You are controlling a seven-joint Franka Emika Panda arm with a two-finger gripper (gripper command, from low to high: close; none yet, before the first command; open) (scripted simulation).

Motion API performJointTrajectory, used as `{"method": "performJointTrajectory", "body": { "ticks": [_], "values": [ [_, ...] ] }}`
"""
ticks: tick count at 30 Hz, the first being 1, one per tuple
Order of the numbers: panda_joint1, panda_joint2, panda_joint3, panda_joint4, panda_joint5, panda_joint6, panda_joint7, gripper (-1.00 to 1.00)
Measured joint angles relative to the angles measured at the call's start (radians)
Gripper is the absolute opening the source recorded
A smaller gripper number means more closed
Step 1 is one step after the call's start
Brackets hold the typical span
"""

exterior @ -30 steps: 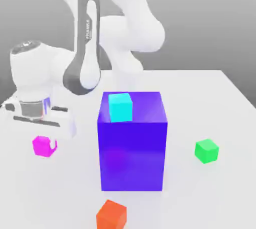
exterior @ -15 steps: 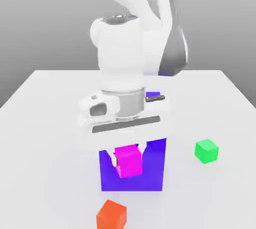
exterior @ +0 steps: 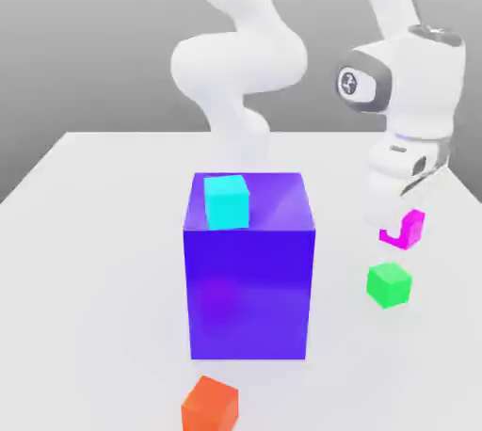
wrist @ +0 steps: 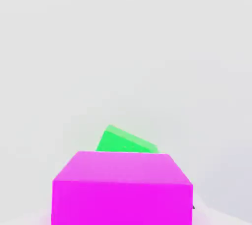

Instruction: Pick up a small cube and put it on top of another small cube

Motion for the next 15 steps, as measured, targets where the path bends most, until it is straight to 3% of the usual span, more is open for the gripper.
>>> {"method": "performJointTrajectory", "body": {
  "ticks": [9,14,15],
  "values": [
    [-0.083,0.156,0.018,0.009,-0.244,0.128,0.172,-1.0],
    [-0.079,0.237,0.006,0.005,-0.296,0.219,0.208,-1.0],
    [-0.08,0.245,0.007,0.004,-0.294,0.229,0.206,1.0]
  ]
}}
